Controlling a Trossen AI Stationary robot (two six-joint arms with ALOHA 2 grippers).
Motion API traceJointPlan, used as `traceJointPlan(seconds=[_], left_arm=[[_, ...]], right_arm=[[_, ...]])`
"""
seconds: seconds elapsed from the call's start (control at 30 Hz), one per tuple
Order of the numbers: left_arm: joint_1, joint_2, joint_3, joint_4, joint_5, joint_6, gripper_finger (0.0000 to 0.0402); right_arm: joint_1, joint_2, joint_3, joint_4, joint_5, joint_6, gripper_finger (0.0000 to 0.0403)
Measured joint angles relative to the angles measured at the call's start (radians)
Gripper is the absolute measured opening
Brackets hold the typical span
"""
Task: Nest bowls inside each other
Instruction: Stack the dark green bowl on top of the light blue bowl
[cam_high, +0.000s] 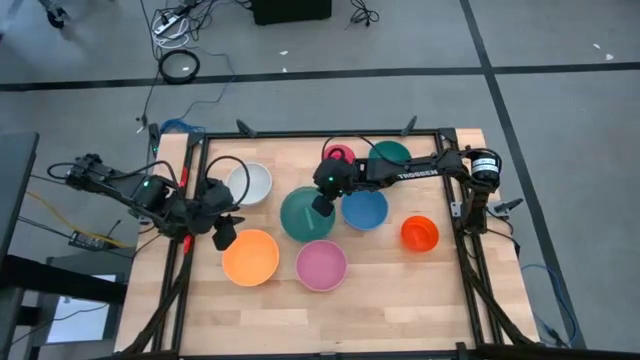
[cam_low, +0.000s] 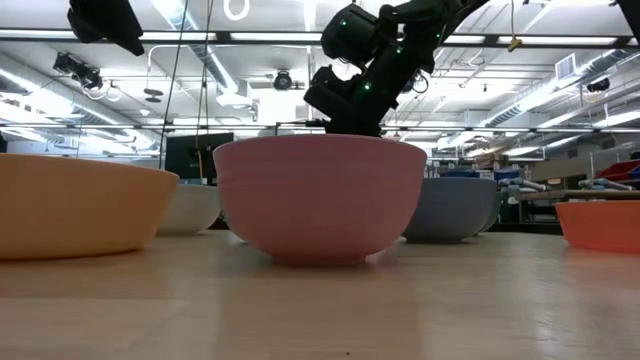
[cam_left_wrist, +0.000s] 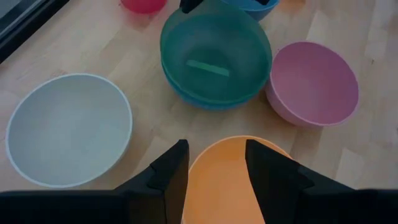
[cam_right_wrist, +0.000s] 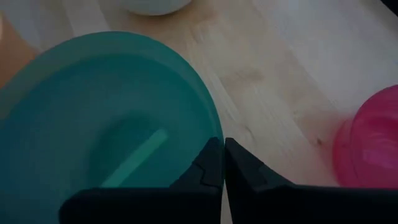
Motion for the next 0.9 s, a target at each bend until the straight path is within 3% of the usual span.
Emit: traceJointPlan(seconds=[0.57,0.9], left_arm=[[0.000,0.000,0.000,0.027,0.000,0.000,0.0168],[-0.024,0.041,0.000,-0.032,0.000,-0.031,0.0168]], right_arm=[[-0.002,0.000,-0.002,0.007,-0.020,-0.015,0.0006],[0.035,-0.007,-0.002,0.024,-0.080,-0.017,0.0111]])
